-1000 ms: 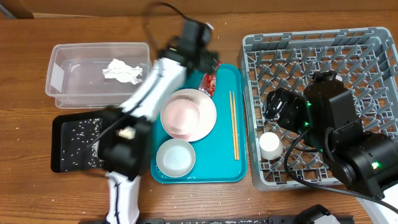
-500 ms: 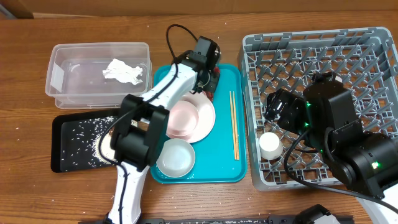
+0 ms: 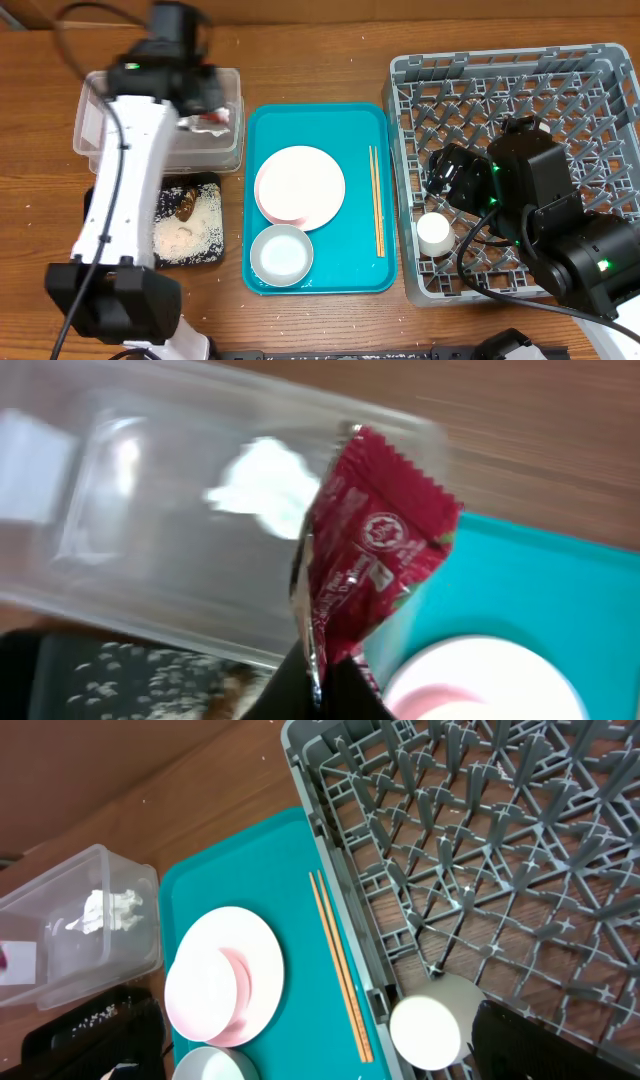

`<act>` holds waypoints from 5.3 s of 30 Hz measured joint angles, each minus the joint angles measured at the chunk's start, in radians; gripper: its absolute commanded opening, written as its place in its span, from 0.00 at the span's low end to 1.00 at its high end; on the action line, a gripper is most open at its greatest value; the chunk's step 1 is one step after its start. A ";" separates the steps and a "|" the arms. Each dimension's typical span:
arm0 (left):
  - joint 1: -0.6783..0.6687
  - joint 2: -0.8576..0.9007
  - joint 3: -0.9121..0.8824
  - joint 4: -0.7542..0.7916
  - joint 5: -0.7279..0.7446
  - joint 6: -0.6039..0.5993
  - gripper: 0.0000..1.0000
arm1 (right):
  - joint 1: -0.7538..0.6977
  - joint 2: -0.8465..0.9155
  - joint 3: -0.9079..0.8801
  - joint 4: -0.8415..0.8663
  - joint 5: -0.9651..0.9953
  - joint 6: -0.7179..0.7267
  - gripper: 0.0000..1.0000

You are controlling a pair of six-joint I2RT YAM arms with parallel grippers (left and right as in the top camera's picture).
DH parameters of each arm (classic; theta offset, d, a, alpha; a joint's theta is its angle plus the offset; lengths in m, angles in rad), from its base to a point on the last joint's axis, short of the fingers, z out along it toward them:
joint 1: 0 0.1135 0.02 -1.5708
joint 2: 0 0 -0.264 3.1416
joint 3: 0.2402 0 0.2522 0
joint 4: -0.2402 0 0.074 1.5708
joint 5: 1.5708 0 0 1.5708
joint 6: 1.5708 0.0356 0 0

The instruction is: Sort waste into correct bins and load items into the dishwasher

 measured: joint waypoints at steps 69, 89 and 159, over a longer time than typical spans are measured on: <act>0.042 -1.770 -1.588 0.759 0.126 0.070 1.00 | 0.000 0.000 0.000 0.000 0.000 0.000 1.00; 0.042 -1.770 -1.702 0.801 0.125 0.043 1.00 | 0.000 0.000 0.000 0.000 -0.001 0.000 1.00; 0.042 -1.770 -1.703 0.801 0.125 0.040 1.00 | 0.120 0.926 -0.031 0.229 -0.198 -0.412 0.04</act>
